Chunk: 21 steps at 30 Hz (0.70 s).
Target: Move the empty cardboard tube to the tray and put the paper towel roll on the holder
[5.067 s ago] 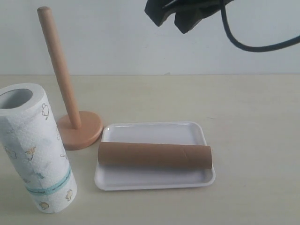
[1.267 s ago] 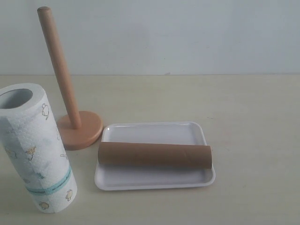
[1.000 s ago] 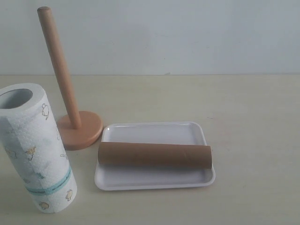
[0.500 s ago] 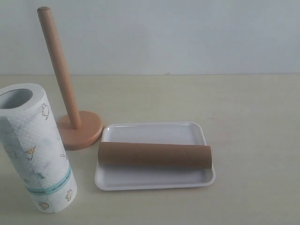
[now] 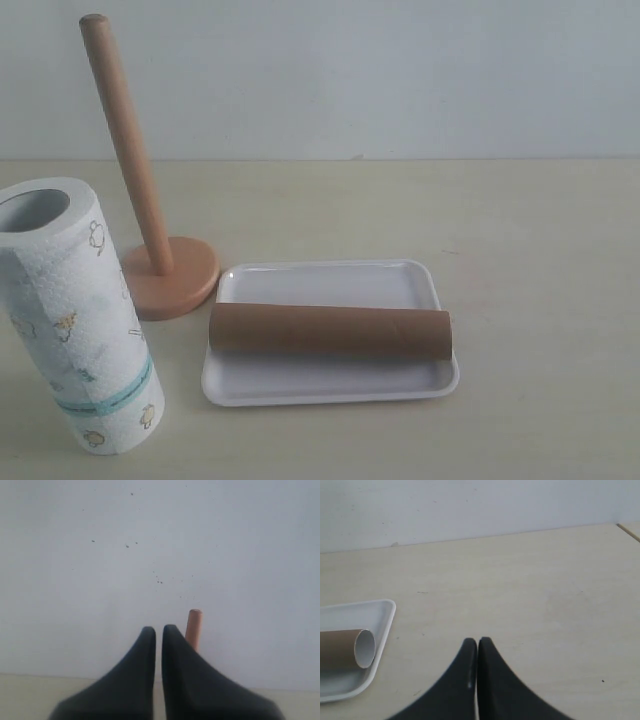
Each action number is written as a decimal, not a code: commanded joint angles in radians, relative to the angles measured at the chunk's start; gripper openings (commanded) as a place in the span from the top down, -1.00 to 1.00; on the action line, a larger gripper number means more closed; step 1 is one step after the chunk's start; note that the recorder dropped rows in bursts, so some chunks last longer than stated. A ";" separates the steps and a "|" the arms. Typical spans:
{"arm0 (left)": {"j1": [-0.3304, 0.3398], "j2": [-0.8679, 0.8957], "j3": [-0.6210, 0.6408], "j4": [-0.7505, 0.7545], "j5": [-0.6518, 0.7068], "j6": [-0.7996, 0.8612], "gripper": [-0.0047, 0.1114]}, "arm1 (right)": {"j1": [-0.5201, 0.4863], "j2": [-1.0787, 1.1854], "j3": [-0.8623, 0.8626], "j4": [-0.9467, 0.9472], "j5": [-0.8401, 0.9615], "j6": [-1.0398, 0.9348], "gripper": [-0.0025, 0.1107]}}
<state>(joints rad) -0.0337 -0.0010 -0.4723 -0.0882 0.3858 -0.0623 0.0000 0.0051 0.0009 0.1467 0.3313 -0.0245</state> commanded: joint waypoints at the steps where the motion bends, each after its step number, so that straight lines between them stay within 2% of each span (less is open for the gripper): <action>1: 0.002 0.001 -0.008 -0.008 0.009 -0.016 0.85 | 0.000 -0.005 -0.001 0.000 -0.005 -0.002 0.96; 3: 0.002 0.001 -0.006 -0.052 0.033 -0.019 0.85 | 0.000 -0.005 -0.001 0.000 -0.005 -0.002 0.96; 5: 0.002 0.001 -0.006 -0.164 0.079 0.062 0.85 | 0.000 -0.005 -0.001 0.000 -0.005 -0.002 0.96; 8: 0.002 0.017 0.010 -0.517 0.113 0.427 0.85 | 0.000 -0.005 -0.001 0.000 -0.005 -0.002 0.96; 10: 0.002 0.046 0.026 -0.865 0.113 0.757 0.85 | 0.000 -0.005 -0.001 0.000 -0.005 -0.002 0.96; 11: 0.002 0.066 0.030 -1.048 0.131 0.973 0.85 | 0.000 -0.005 -0.001 0.000 -0.005 -0.002 0.96; 13: 0.002 0.114 0.031 -1.323 0.214 1.240 0.85 | 0.000 -0.005 -0.001 0.000 -0.005 -0.002 0.96; 14: 0.002 0.149 0.031 -1.406 0.281 1.306 0.85 | 0.000 -0.005 -0.001 0.000 -0.005 -0.002 0.96; 17: 0.002 0.246 0.036 -1.411 0.394 1.327 0.85 | 0.000 -0.005 -0.001 0.000 -0.005 -0.002 0.96; 19: 0.002 0.288 0.067 -1.395 0.360 1.323 0.85 | 0.000 -0.005 -0.001 0.000 -0.005 -0.002 0.96; 21: 0.002 0.300 0.121 -1.393 0.268 1.320 0.85 | 0.000 -0.005 -0.001 0.000 -0.005 -0.002 0.96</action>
<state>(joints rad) -0.0337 0.2721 -0.4099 -1.4679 0.7374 1.2356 0.0000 0.0051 0.0009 0.1467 0.3313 -0.0245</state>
